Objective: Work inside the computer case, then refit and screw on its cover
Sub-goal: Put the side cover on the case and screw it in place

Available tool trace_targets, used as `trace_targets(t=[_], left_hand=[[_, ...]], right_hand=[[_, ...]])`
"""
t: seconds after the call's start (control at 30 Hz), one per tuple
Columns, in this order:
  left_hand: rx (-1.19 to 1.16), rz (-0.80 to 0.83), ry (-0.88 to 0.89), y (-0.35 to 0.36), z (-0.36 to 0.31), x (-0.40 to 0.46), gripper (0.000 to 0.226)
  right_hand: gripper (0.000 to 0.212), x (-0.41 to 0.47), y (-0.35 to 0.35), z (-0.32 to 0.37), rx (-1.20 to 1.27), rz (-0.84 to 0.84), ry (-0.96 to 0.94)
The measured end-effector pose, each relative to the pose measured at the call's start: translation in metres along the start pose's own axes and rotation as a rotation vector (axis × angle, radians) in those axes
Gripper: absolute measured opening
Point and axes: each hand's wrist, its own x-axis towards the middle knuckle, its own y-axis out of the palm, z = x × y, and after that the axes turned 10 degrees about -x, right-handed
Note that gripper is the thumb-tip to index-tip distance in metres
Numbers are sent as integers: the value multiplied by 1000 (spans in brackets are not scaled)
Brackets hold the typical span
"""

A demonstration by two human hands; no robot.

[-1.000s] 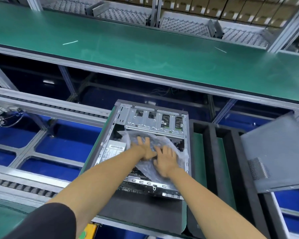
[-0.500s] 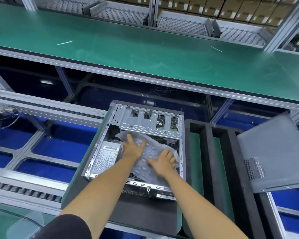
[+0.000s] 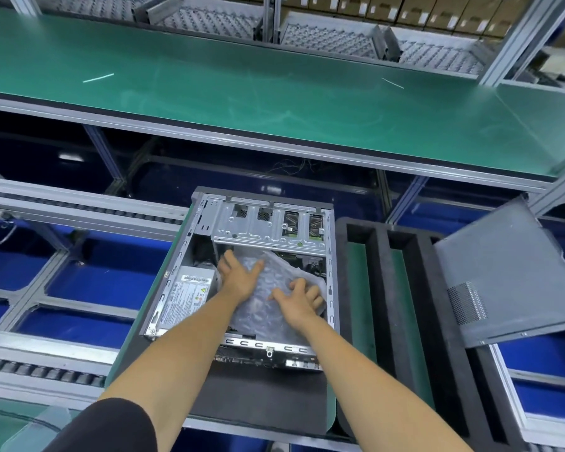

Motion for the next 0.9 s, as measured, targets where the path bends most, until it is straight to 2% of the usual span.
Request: trace_targets(t=[0.1,0.17,0.23,0.33,0.43,0.47,0.57,0.63,0.67,0.73,0.83,0.9], left_hand=[[203,74,-17,-3,-3,-2,91],[398,120,-36,-2,-3,-5,95],[558,159,-27,2,-1,-9,106],[556,261,-30,-2,-1,-9,122],[503,290,-19,-7,-4,-7,121],[516,276,-6,-7,-5,-8,118],[634,216,-11,-6,-11,-14,115],[771,201,21,-8,-22,-19,119],[807,197,75,-8,-28,-22,119],[826,184,212,-7,-42,-26,110],[855,208,375,1,-63,-34,89],[849,231,463,11,-76,-36,69]], right_hand=[[78,-3,-3,3,25,101,23],[92,-4,-2,6,7,148,46],[95,-8,0,8,-46,139,75],[94,-13,-2,13,-164,160,79],[99,-20,-16,21,-276,244,40],[94,-23,-25,26,-288,300,-7],[53,-29,-69,48,-160,469,-156],[31,-32,-111,58,-20,467,-175],[23,-31,-133,59,39,427,-176],[13,-20,-175,48,127,239,-192],[11,5,-238,-13,38,-210,-138],[44,20,-275,-75,-172,-461,109]])
